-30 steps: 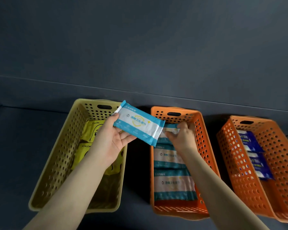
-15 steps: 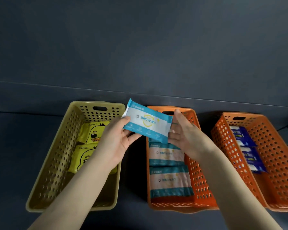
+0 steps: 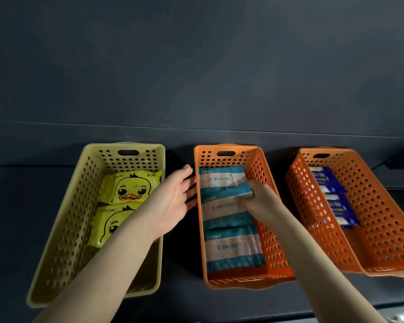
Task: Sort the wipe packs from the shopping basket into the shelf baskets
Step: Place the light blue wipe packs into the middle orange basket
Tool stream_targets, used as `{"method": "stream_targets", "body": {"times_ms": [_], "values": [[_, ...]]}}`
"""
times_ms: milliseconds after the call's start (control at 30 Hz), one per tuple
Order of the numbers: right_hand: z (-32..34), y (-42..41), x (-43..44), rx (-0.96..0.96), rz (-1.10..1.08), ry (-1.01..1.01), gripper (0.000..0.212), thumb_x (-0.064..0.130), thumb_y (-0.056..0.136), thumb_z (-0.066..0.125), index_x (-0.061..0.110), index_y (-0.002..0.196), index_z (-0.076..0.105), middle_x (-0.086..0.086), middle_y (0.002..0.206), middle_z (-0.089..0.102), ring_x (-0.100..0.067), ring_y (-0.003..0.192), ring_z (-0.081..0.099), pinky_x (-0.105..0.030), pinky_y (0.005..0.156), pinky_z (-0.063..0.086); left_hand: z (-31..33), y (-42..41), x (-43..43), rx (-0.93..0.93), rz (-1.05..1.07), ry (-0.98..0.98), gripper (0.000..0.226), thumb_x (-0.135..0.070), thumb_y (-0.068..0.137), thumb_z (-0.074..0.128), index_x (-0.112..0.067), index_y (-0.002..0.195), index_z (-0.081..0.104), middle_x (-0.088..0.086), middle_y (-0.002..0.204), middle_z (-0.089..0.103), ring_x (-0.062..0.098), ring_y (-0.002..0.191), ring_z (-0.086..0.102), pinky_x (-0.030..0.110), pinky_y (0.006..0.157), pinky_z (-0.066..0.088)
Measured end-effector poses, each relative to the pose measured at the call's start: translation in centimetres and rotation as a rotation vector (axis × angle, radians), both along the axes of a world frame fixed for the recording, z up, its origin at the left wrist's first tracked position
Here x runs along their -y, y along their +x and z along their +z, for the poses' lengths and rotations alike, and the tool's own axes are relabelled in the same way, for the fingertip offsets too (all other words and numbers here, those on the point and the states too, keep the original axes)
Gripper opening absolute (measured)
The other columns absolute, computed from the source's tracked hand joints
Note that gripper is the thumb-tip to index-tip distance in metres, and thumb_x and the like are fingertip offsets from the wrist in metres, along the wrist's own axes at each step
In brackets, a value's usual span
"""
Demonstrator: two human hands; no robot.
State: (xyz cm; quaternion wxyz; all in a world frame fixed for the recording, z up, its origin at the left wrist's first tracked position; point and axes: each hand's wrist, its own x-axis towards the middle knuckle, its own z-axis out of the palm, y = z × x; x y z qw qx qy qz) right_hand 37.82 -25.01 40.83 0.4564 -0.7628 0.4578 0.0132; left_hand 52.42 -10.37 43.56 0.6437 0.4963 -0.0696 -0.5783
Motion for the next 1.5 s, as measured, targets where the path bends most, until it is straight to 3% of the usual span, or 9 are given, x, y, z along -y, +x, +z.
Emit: {"method": "stream_targets", "body": {"times_ms": [167,267,400,833,1033,1167,1300,1400,1500], "values": [[-2.0,0.9,0.2,-0.064,-0.042,0.011,0.027,0.016,0.089,0.064,0.023,0.114,0.055,-0.003,0.106,0.069,-0.017,0.087,0.069,-0.037,0.073,0.06,-0.4,0.3,-0.2,-0.009,-0.022,-0.021,0.02,-0.037,0.1,0.038,-0.03,0.112,0.053,-0.009,0.117,0.063,0.013,0.118,0.055,0.035,0.105,0.04],[-2.0,0.8,-0.3,-0.135,0.021,-0.194,0.044,0.021,0.087,0.068,0.024,0.125,0.048,-0.003,0.116,0.06,-0.019,0.095,0.065,-0.036,0.074,0.06,-0.5,0.3,-0.2,-0.003,-0.031,-0.028,0.022,-0.037,0.1,0.039,-0.031,0.115,0.053,-0.007,0.124,0.062,0.013,0.121,0.054,0.035,0.106,0.041],[-1.8,0.4,-1.4,-0.216,0.233,-0.502,0.051,0.039,0.082,0.072,0.023,0.127,0.054,-0.001,0.136,0.041,-0.025,0.124,0.044,-0.038,0.102,0.043,-0.2,0.1,-0.3,0.015,-0.017,-0.023,0.019,-0.034,0.1,0.04,-0.031,0.108,0.056,-0.008,0.117,0.064,0.013,0.116,0.056,0.031,0.096,0.045],[-2.8,1.2,-1.2,-0.143,0.314,-0.287,0.05,0.039,0.074,0.079,0.024,0.114,0.052,0.001,0.123,0.044,-0.021,0.114,0.049,-0.039,0.1,0.045,-0.3,0.5,-0.4,0.022,0.002,0.043,0.03,-0.036,0.1,0.037,-0.02,0.119,0.055,0.002,0.126,0.062,0.019,0.111,0.057,0.037,0.098,0.044],[0.6,-1.1,-3.1,-0.137,0.365,-0.252,0.06,0.041,0.09,0.062,0.024,0.143,0.04,-0.003,0.145,0.045,-0.021,0.123,0.052,-0.034,0.097,0.046,0.1,0.8,-1.1,-0.006,0.038,0.049,0.057,-0.035,0.099,0.042,-0.013,0.15,0.026,0.017,0.137,0.051,0.031,0.121,0.052,0.047,0.11,0.037],[2.9,-5.2,-8.1,0.05,0.187,-0.472,0.048,0.036,0.093,0.058,0.024,0.138,0.049,0.0,0.136,0.057,-0.021,0.116,0.058,-0.03,0.095,0.045,1.7,-1.3,-3.6,0.256,0.023,0.009,0.051,-0.026,0.1,0.045,-0.013,0.148,0.031,0.012,0.149,0.041,0.03,0.134,0.042,0.044,0.113,0.033],[3.5,-11.0,-16.0,0.283,-0.112,-0.708,0.038,0.02,0.092,0.061,0.016,0.13,0.059,-0.005,0.123,0.065,-0.024,0.106,0.062,-0.022,0.086,0.041,3.3,-5.9,-11.0,0.709,0.039,-0.112,0.022,-0.019,0.101,0.046,-0.025,0.12,0.056,-0.005,0.125,0.061,0.014,0.114,0.06,0.032,0.097,0.048],[1.4,-15.4,-22.5,0.285,-0.246,-0.649,0.038,0.016,0.093,0.058,0.014,0.131,0.058,-0.006,0.119,0.067,-0.025,0.102,0.063,-0.024,0.082,0.042,2.2,-9.1,-18.0,0.946,-0.044,-0.181,0.02,-0.018,0.101,0.044,-0.032,0.105,0.057,-0.014,0.111,0.064,0.004,0.099,0.065,0.016,0.08,0.047],[-1.8,-19.5,-28.2,0.141,-0.269,-0.536,0.037,0.02,0.094,0.057,0.016,0.131,0.058,-0.004,0.124,0.065,-0.022,0.11,0.062,-0.021,0.082,0.041,-0.9,-12.4,-23.5,0.941,-0.131,-0.15,0.021,-0.017,0.101,0.043,-0.03,0.103,0.059,-0.011,0.105,0.067,0.006,0.093,0.066,0.015,0.078,0.047]]}}
